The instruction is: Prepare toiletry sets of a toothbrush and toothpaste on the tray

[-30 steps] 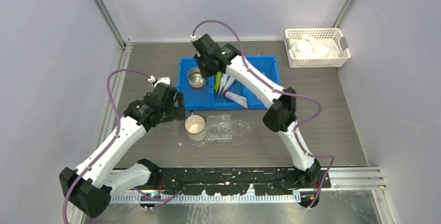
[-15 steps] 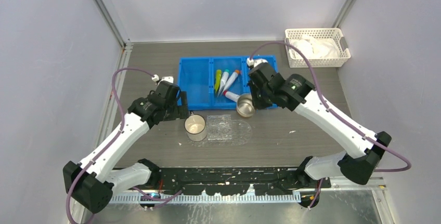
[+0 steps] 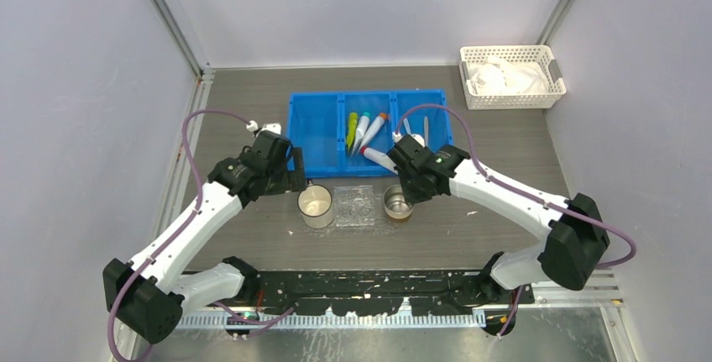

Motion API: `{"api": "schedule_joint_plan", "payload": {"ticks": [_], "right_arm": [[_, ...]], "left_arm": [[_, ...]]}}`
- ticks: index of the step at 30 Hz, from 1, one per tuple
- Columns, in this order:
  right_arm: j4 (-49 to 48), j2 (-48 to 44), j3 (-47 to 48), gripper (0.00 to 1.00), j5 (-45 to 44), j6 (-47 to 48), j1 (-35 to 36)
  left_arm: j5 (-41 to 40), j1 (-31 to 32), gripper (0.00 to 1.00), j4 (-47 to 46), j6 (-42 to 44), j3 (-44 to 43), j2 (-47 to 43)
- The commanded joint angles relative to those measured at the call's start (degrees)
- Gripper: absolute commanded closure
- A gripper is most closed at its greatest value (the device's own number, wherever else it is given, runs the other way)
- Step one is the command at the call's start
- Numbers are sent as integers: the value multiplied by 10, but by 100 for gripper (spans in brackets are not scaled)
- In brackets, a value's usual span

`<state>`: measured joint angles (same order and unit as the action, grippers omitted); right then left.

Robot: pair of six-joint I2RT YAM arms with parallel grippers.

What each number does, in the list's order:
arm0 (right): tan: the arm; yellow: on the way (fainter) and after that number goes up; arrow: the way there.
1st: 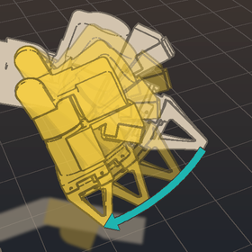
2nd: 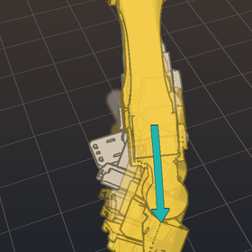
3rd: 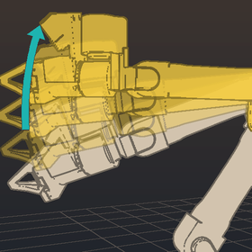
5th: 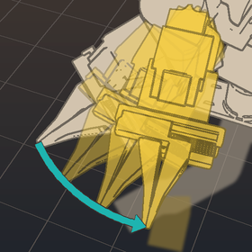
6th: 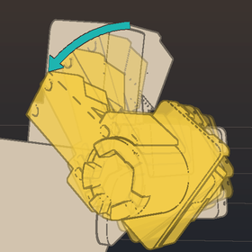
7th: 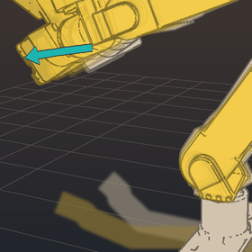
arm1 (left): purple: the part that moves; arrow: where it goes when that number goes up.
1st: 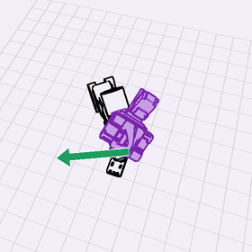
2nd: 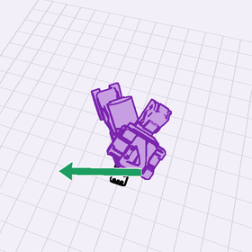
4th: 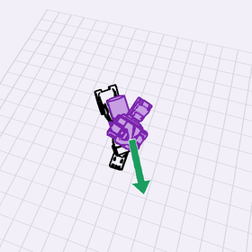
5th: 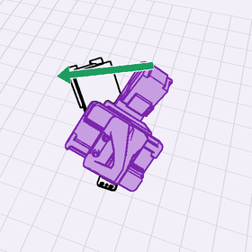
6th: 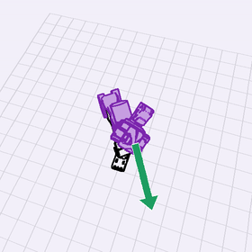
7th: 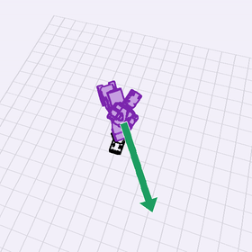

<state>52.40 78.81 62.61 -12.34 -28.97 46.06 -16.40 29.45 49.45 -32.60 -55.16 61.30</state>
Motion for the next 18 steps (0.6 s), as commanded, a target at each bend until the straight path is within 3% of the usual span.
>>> {"api": "schedule_joint_plan", "payload": {"ticks": [1,12,16,18], "right_arm": [[-77,26,-8,89,19,-12,2],[-118,72,-15,87,32,-8,2],[-122,77,-16,82,30,-6,2],[-120,77,-16,72,31,-5,2]], "left_arm": [[3,-4,0,-20,-3,4,-6],[1,-4,0,-21,-2,12,-7],[3,-4,0,-21,-2,10,-6],[3,-4,0,-21,-2,9,-5]]}}
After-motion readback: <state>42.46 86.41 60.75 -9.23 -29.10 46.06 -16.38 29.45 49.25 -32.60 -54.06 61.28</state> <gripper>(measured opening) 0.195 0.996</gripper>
